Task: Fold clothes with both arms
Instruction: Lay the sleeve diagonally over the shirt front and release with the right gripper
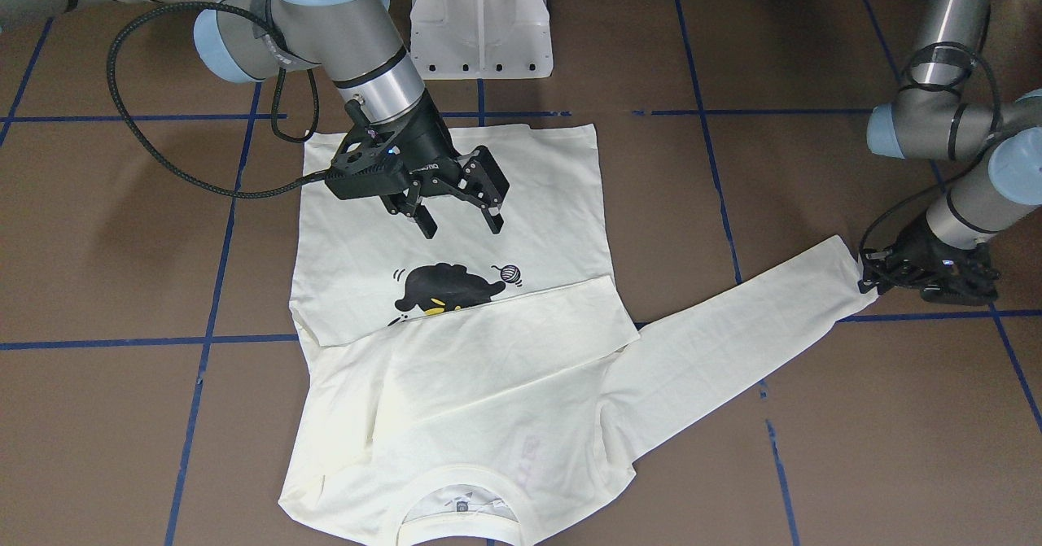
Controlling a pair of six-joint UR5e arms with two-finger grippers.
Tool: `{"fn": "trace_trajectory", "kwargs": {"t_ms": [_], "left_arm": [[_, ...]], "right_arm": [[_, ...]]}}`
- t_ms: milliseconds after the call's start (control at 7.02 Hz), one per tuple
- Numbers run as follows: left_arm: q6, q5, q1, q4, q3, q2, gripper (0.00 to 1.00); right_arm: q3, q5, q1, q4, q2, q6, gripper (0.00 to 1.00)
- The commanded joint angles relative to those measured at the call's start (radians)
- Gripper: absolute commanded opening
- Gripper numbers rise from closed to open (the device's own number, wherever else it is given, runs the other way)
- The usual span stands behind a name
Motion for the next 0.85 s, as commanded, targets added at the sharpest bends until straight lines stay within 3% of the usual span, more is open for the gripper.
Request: {"fn": "trace_trajectory", "kwargs": {"t_ms": [0, 142, 285, 427, 712], "left_arm": [[-0.096, -0.129, -0.004, 0.013, -0.140, -0.001, 0.00], [-0.282, -0.151, 0.001, 0.013, -0.218, -0.060, 0.00], [-0.498, -0.162, 0.049, 0.015, -0.256, -0.185, 0.00], [-0.684, -0.148, 0.165, 0.019, -0.273, -0.300, 0.00], [-0.797, 0.093, 0.334, 0.114, -0.221, -0.604, 0.00]], "right_arm": [[0.029, 0.014, 0.027, -0.001, -0.021, -0.002, 1.00], [0.111, 0.039, 0.055, 0.000, -0.122, -0.009, 1.00], [0.189, 0.109, 0.102, 0.002, -0.221, -0.091, 1.00], [0.269, 0.180, 0.156, 0.008, -0.342, -0.135, 1.00], [0.369, 0.318, 0.282, 0.017, -0.539, -0.249, 1.00]]}}
